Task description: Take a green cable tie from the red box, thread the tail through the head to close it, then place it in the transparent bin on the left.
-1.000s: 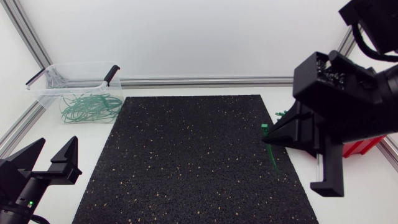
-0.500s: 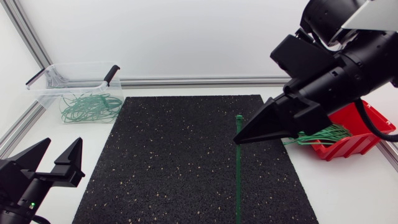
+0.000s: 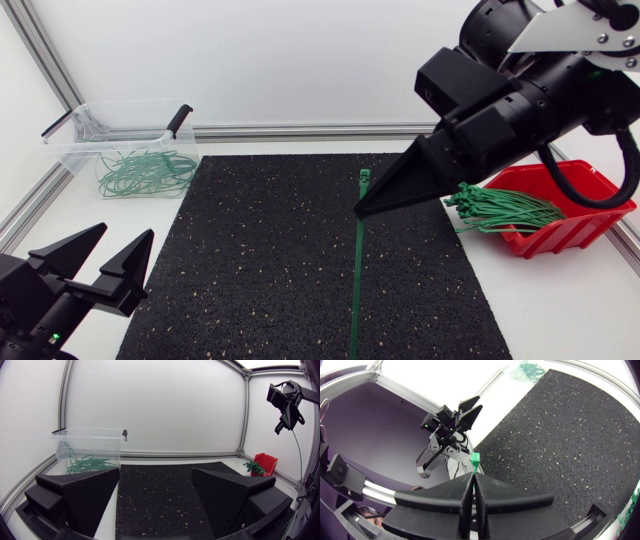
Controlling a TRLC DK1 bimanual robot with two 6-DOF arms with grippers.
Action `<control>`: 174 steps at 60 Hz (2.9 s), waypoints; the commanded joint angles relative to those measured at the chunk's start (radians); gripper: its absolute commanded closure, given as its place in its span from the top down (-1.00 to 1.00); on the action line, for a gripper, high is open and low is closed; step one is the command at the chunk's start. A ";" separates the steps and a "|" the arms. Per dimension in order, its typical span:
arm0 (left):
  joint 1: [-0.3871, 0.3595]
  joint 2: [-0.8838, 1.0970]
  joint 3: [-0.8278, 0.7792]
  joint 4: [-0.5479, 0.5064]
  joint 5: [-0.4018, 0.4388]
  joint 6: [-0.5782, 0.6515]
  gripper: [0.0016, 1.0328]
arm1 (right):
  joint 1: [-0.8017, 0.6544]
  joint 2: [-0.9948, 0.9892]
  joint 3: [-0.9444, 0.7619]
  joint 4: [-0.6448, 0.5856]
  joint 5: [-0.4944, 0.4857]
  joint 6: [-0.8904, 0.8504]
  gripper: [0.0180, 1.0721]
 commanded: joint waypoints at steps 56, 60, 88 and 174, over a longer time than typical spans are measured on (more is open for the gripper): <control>-0.189 0.388 0.431 -0.162 0.082 -0.216 0.94 | 0.067 -0.150 -0.012 0.336 0.252 0.493 -0.89; -0.190 0.404 0.444 -0.159 0.078 -0.216 0.94 | 0.109 -0.174 -0.033 0.384 0.343 0.541 -0.89; -0.606 0.608 0.507 -0.022 -0.312 -0.130 0.94 | 0.333 -0.217 -0.065 0.404 0.834 0.676 -0.89; -1.072 1.309 0.498 1.064 -0.803 0.397 0.91 | 0.570 -0.233 -0.190 0.678 1.400 0.844 -0.89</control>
